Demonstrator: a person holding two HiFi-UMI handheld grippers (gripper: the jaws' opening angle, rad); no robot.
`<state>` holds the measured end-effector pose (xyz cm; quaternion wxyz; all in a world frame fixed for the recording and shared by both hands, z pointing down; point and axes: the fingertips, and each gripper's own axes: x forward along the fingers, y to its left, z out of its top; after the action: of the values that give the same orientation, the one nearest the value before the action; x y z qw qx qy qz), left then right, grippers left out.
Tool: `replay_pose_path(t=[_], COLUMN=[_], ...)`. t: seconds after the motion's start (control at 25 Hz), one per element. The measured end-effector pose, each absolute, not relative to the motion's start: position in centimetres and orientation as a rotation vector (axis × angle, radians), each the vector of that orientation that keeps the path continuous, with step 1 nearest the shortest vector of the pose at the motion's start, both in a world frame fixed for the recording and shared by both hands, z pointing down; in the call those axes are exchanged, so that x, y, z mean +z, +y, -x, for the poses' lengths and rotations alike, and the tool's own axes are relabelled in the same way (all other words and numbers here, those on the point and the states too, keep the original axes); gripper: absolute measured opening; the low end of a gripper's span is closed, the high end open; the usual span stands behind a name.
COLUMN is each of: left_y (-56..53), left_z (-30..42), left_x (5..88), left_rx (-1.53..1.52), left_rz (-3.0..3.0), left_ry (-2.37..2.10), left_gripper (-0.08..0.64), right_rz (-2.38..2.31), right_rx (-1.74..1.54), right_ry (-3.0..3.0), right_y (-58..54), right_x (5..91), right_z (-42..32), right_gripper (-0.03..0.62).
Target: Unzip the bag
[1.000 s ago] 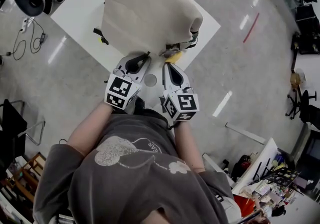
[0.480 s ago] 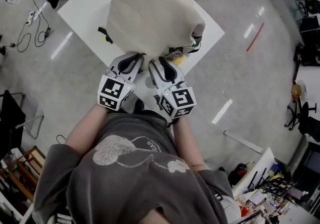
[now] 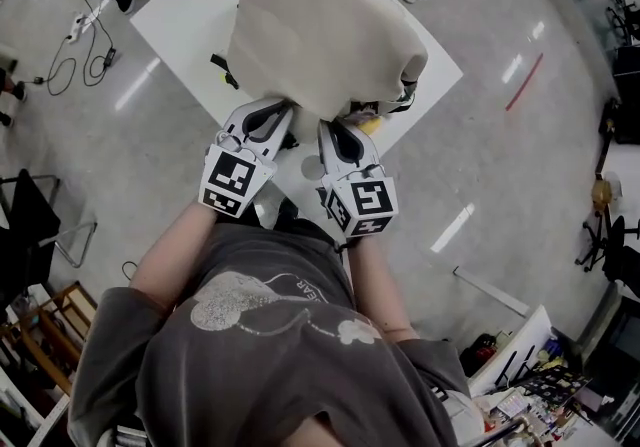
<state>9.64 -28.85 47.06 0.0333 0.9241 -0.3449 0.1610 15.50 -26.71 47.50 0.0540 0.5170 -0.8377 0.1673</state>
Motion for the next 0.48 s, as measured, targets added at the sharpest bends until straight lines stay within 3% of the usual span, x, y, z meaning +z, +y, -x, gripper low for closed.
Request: replay_pose_path(t=[0.48], left_y=[-32.1], left_z=[-7.3], left_x=[47.9], left_rx=[0.46], left_rz=[-2.83], left_ry=[-0.823], left_gripper=[0.034], right_rz=[-1.838], right_rx=[0.523], right_ry=[-2.356], right_y=[-27.8], right_x=[47.7], right_z=[-17.1], right_gripper=[0.021])
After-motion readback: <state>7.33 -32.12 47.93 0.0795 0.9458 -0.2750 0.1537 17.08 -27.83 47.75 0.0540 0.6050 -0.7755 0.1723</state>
